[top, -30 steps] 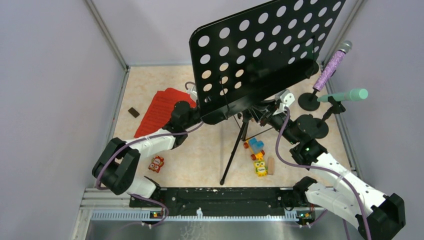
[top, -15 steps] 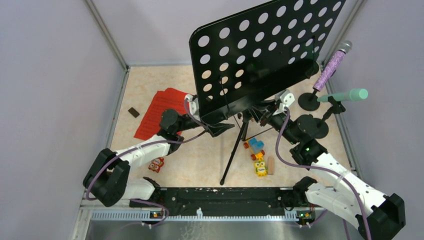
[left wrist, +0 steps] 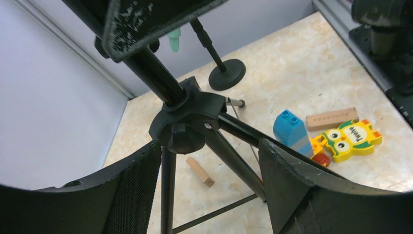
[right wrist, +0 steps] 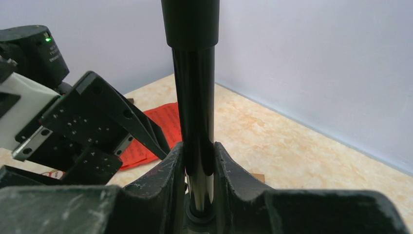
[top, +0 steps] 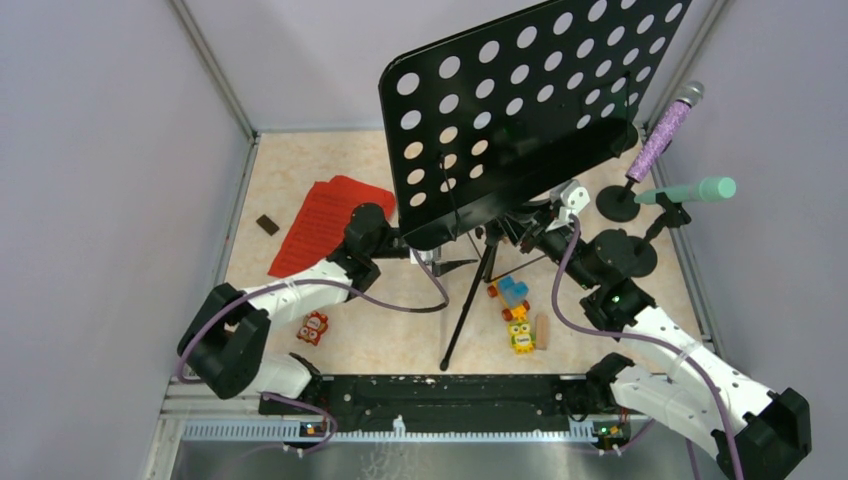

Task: Pack up the instrument practice props

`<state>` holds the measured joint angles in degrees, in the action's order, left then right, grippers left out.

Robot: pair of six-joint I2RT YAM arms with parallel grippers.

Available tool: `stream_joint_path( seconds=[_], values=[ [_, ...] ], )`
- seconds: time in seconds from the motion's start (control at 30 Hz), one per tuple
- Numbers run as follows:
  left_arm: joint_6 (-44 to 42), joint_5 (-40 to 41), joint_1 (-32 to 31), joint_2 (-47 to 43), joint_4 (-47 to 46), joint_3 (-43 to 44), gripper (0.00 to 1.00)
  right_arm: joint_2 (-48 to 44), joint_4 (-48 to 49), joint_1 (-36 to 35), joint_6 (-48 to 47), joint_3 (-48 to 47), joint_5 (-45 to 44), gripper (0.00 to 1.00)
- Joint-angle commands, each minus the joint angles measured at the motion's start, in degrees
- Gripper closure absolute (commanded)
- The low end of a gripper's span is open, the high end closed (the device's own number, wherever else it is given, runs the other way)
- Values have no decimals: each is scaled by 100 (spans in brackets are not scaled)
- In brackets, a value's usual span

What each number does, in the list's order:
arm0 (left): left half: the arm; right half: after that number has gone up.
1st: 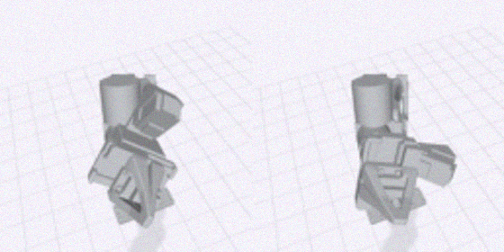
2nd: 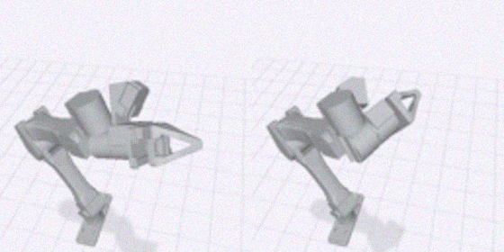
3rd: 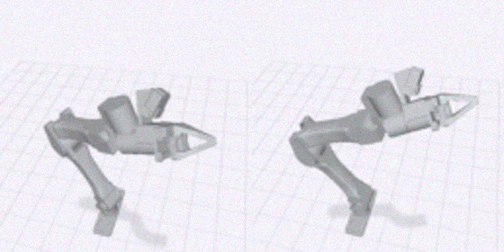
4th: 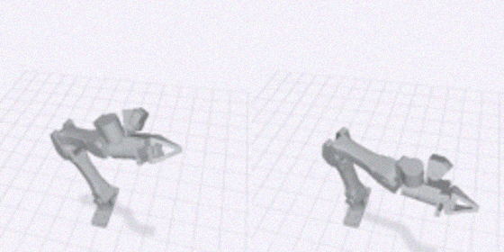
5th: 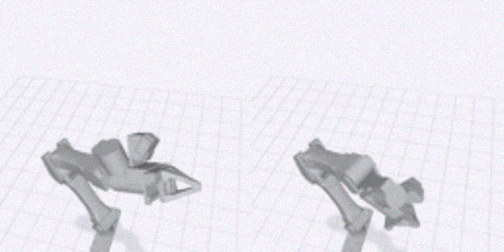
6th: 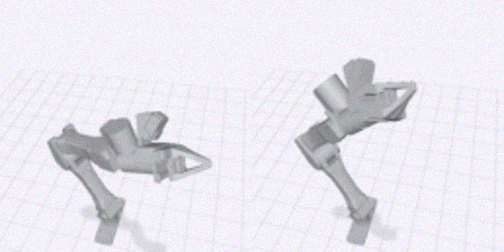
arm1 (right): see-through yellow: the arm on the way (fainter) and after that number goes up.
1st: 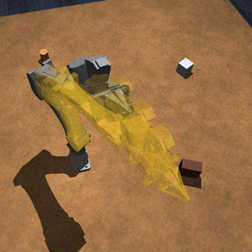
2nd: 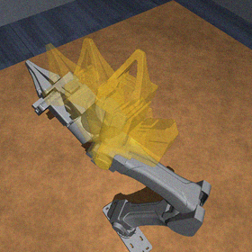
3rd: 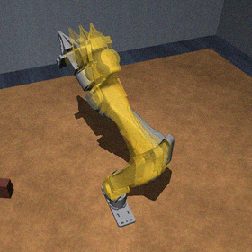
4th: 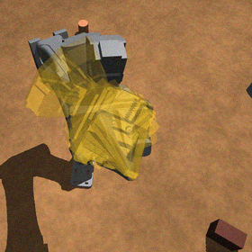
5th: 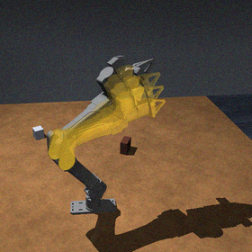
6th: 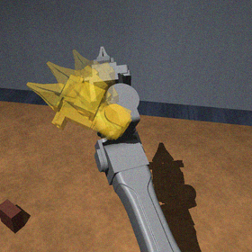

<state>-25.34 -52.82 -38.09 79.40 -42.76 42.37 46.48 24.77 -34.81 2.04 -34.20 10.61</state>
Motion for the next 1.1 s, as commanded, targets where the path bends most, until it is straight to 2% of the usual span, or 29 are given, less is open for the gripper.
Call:
stream_joint_path(
  seconds=[0.0, 0.07, 0.2, 0.47, 0.6, 0.73, 0.83, 1.07],
  values=[
    [-751, 180, -95, 138, 85, 246, 23, -44, -685, -33, -54, -86, 73, 100],
    [-745, 292, -157, 180, -49, 231, 25, -42, -685, -24, -54, -72, 68, 100],
    [-748, 504, -279, 240, -289, 219, 38, -52, -700, -27, -76, -66, 64, 100],
    [-763, 636, -414, 313, -481, 276, 42, -76, -750, -32, -125, -59, 51, 100],
    [-831, 717, -438, 319, -373, 285, 56, -108, -747, -28, -126, -46, 41, 100],
    [-907, 817, -443, 284, -274, 267, 63, -108, -738, -28, -116, -46, 46, 100],
    [-944, 820, -437, 258, -137, 286, 76, -105, -729, -33, -96, -46, 46, 100],
    [-710, 659, -437, 286, 157, 437, 96, -92, -729, -34, -90, -44, 61, 100]
  ],
)
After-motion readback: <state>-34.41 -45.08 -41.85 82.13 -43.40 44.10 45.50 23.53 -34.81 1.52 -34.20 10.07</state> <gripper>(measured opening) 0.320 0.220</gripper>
